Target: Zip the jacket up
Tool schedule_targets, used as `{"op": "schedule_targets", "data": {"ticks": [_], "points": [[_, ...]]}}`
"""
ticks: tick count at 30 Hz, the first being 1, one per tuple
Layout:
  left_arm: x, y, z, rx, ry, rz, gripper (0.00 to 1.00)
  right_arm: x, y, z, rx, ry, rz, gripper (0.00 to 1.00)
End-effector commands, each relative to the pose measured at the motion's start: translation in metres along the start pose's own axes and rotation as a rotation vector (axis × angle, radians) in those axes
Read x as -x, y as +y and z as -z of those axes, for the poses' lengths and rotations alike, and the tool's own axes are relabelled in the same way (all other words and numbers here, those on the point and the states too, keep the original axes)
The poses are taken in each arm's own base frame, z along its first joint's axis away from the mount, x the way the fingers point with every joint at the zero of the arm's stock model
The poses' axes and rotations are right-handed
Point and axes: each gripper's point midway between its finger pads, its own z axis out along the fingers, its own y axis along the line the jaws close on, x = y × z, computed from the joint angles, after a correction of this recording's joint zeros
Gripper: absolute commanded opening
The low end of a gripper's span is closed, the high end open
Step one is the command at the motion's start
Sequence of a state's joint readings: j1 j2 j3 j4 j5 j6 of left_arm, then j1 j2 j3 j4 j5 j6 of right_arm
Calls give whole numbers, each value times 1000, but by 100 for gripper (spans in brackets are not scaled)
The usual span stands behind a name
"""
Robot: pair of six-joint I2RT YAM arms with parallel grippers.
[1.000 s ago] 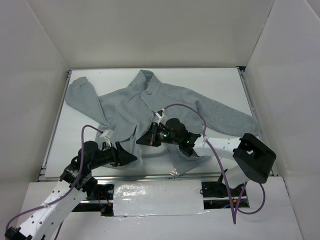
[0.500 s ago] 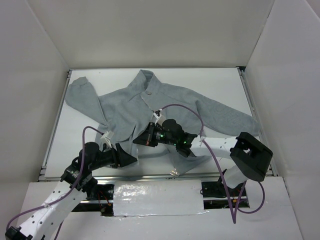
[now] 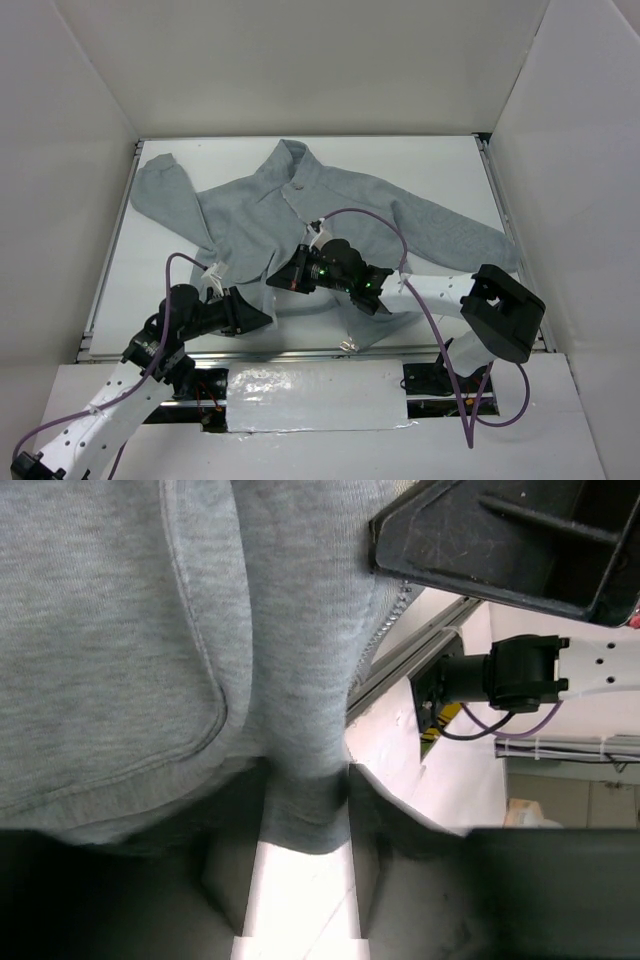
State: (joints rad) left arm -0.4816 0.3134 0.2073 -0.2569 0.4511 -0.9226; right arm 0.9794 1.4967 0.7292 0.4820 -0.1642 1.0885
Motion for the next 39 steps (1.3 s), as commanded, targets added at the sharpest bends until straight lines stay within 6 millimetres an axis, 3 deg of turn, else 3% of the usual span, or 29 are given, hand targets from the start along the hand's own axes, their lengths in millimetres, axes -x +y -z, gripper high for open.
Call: {"op": "schedule_targets", "data": {"ticks": [1, 3, 10, 14, 15, 19, 20, 21, 24, 25, 27, 28, 30, 31, 33, 34, 39], "points": [[2, -10, -1, -46, 2, -14, 40, 12, 21, -6, 23, -50, 13, 0], [2, -9, -2, -43, 2, -13, 36, 12, 21, -6, 13, -56, 17, 0], [0, -6, -5, -37, 20, -16, 2, 10, 20, -5, 8, -54, 26, 0], [-1, -7, -7, -62, 18, -21, 0, 9, 25, 0, 43, -54, 47, 1], [2, -12, -8, -86, 3, -32, 0, 10, 29, 3, 60, -56, 55, 5], [6, -17, -9, -128, -23, -31, 0, 17, 27, 20, 81, -61, 104, 68], [7, -19, -9, -133, -27, -32, 0, 15, 16, 21, 51, -49, 107, 70], [12, -23, -8, -135, -41, -37, 0, 22, 21, 32, 61, -68, 121, 72], [23, -28, -7, -117, -71, -43, 0, 30, -1, 63, -42, -113, 174, 73], [27, -30, -7, -116, -81, -39, 0, 25, -21, 72, -129, -87, 209, 74], [32, -33, -10, -115, -88, -25, 0, 35, -21, 91, -184, -130, 259, 74], [40, -43, -10, -153, -113, -25, 0, 28, -40, 102, -269, -85, 287, 74], [45, -48, -15, -169, -106, -7, 0, 35, -49, 120, -338, -123, 307, 75], [50, -60, -14, -225, -117, -12, 0, 30, -63, 130, -396, -93, 323, 75], [53, -66, -18, -252, -102, -4, 0, 30, -69, 142, -439, -77, 335, 73], [55, -72, -18, -277, -96, 6, 0, 20, -83, 151, -507, -16, 337, 72], [74, -82, -16, -250, -140, -11, 0, -9, -110, 164, -651, 155, 285, 62]]}}
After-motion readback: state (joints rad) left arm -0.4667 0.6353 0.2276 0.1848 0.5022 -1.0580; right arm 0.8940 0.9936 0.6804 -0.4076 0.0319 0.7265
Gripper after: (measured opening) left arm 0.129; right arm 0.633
